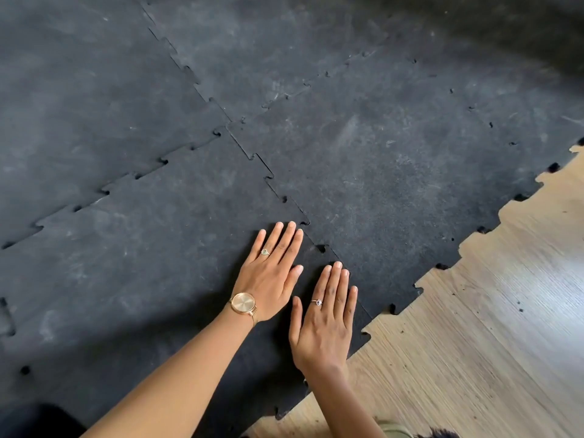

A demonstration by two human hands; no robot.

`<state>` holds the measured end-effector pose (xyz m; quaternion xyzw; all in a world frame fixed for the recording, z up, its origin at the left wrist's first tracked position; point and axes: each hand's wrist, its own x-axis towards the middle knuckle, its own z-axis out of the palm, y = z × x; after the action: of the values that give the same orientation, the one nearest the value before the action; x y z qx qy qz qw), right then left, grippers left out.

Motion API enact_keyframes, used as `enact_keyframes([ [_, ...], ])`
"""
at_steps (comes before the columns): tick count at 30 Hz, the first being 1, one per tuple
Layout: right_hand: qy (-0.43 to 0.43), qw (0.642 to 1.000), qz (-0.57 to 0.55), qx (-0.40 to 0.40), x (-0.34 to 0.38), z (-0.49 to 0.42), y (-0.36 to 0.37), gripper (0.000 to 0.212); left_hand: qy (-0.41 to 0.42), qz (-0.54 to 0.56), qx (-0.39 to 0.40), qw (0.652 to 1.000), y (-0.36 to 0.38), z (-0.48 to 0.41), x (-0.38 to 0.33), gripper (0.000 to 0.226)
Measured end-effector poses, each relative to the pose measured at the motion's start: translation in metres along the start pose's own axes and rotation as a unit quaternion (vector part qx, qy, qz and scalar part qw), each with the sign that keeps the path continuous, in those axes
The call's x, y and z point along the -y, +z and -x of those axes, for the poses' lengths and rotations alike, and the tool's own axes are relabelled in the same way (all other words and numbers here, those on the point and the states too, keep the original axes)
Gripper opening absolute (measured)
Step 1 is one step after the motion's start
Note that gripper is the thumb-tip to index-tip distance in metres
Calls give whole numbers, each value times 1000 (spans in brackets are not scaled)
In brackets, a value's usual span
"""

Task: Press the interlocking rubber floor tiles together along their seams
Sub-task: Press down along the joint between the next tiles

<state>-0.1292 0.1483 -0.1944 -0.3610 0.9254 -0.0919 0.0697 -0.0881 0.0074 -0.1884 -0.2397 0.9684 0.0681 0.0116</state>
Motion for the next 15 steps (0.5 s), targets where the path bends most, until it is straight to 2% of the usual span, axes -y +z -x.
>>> enact_keyframes([
  [9,0,1000,-5,15,2,-3,-14,71,37,-6,29,999,-13,-8,10,59],
  [12,0,1000,-12,7,3,-7,-23,67,53,49,47,996,-19,-10,19,55],
  [15,29,999,-42,-15,6,-24,-37,52,53,122,28,991,-29,-20,27,48],
])
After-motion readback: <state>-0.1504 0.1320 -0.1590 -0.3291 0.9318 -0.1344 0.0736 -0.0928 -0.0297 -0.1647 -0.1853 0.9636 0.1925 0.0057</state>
